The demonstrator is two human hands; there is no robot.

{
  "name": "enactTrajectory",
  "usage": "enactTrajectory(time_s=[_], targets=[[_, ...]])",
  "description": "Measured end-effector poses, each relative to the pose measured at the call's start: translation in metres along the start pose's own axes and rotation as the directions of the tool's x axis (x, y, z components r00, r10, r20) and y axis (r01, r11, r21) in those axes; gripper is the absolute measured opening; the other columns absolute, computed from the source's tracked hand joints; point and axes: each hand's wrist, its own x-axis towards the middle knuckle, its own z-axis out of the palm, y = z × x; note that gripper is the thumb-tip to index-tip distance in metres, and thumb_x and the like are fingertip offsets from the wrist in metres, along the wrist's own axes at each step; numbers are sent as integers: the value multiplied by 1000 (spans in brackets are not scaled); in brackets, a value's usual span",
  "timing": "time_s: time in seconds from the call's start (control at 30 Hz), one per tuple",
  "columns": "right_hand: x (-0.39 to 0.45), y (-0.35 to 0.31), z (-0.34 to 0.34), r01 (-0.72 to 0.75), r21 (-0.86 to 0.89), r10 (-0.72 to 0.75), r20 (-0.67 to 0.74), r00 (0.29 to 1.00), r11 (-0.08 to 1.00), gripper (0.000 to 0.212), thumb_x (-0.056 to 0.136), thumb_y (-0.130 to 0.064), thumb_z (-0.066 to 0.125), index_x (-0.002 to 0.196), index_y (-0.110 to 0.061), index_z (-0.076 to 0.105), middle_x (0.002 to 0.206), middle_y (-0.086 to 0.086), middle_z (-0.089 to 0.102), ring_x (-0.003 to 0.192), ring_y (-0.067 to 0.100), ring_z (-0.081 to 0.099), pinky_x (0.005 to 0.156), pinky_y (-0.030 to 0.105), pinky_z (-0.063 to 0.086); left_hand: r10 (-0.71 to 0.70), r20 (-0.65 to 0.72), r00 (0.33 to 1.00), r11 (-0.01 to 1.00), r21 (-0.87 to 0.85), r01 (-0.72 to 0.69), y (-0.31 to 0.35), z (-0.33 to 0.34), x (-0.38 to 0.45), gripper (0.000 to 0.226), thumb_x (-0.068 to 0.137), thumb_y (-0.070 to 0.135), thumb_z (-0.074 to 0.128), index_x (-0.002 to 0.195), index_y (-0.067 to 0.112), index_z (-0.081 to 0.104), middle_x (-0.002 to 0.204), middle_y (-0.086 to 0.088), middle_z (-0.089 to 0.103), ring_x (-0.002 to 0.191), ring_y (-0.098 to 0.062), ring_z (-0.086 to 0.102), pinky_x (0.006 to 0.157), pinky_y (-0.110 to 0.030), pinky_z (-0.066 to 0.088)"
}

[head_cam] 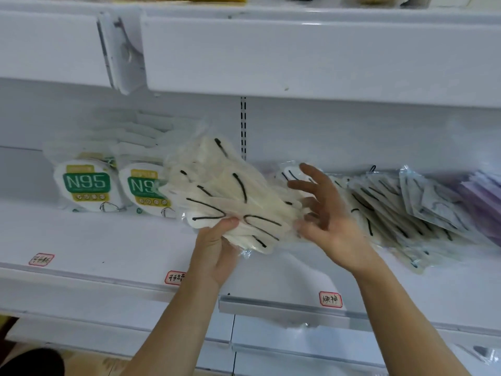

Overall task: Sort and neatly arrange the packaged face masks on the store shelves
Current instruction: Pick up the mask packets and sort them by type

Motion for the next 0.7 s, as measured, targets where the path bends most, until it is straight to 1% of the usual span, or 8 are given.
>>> enactTrajectory(time_s=[0.1, 0.2, 0.27, 0.37, 0.5, 0.57, 0.63, 0.7], targets=[[-19, 12, 23, -78, 373, 160, -193, 968, 924, 75, 75, -39, 78, 143, -25, 50, 124, -4, 70, 112, 10, 63, 92, 24, 50, 21, -7, 1000, 996, -89, -22, -1, 4, 2, 40, 75, -9, 65, 103, 16, 81, 115, -9, 75, 103, -26, 74, 89, -44, 61], [-28, 15, 53, -250, 312, 322, -208, 924, 917, 52, 56, -52, 88, 87, -17, 65, 61, -15, 65, 59, 0, 58, 58, 6, 42, 3, -34, 999, 996, -84, -6, -5, 10, 0, 52, 78, -5, 61, 130, 4, 65, 130, -18, 68, 114, -33, 70, 92, -46, 60], [-23, 16, 71, -274, 329, 356, -222, 908, 904, 34, 68, -37, 94, 77, -18, 67, 68, -11, 73, 64, 4, 68, 62, 10, 49, 0, -37, 999, 1000, -3, 0, -9, 11, -2, 53, 80, -5, 62, 133, -2, 61, 133, -23, 65, 123, -40, 64, 97, -47, 57], [-10, 11, 74, -262, 442, 413, -289, 864, 858, 31, 77, -17, 88, 103, -9, 73, 99, 5, 80, 98, 19, 76, 87, 35, 59, 16, 15, 1000, 997, 72, -17, -8, 6, -9, 55, 79, -13, 64, 132, 0, 61, 129, -21, 68, 123, -39, 64, 94, -41, 58], [-8, 2, 55, -236, 345, 356, -342, 870, 908, 40, 77, -16, 89, 89, 14, 66, 79, 3, 71, 76, 17, 70, 72, 30, 54, 54, 68, 996, 988, 143, -63, 24, -20, -11, 44, 79, -7, 66, 120, 10, 72, 118, -17, 73, 111, -32, 71, 85, -38, 62], [-10, -7, 46, -249, 286, 342, -346, 873, 925, 20, 81, -7, 84, 76, 0, 67, 68, -12, 69, 68, 5, 68, 69, 21, 52, 94, 123, 988, 969, 216, -119, 49, -35, -9, 50, 81, -10, 62, 128, 8, 65, 122, -18, 72, 113, -33, 70, 88, -43, 62], [-11, -13, 40, -243, 244, 318, -349, 881, 939, 32, 83, 3, 78, 65, -17, 60, 54, -21, 63, 55, -8, 62, 64, 11, 47, 149, 190, 970, 889, 405, -216, 76, -46, -7, 62, 84, -18, 63, 138, 12, 55, 128, -11, 71, 117, -28, 69, 90, -41, 61], [-12, -16, 37, -266, 207, 323, -328, 888, 941, 39, 82, 4, 79, 59, -22, 61, 51, -22, 62, 53, -10, 60, 69, 14, 47, 170, 263, 949, 733, 610, -301, 96, -48, -7, 75, 74, -20, 76, 134, 18, 54, 123, 4, 73, 117, -14, 68, 88, -27, 58]])
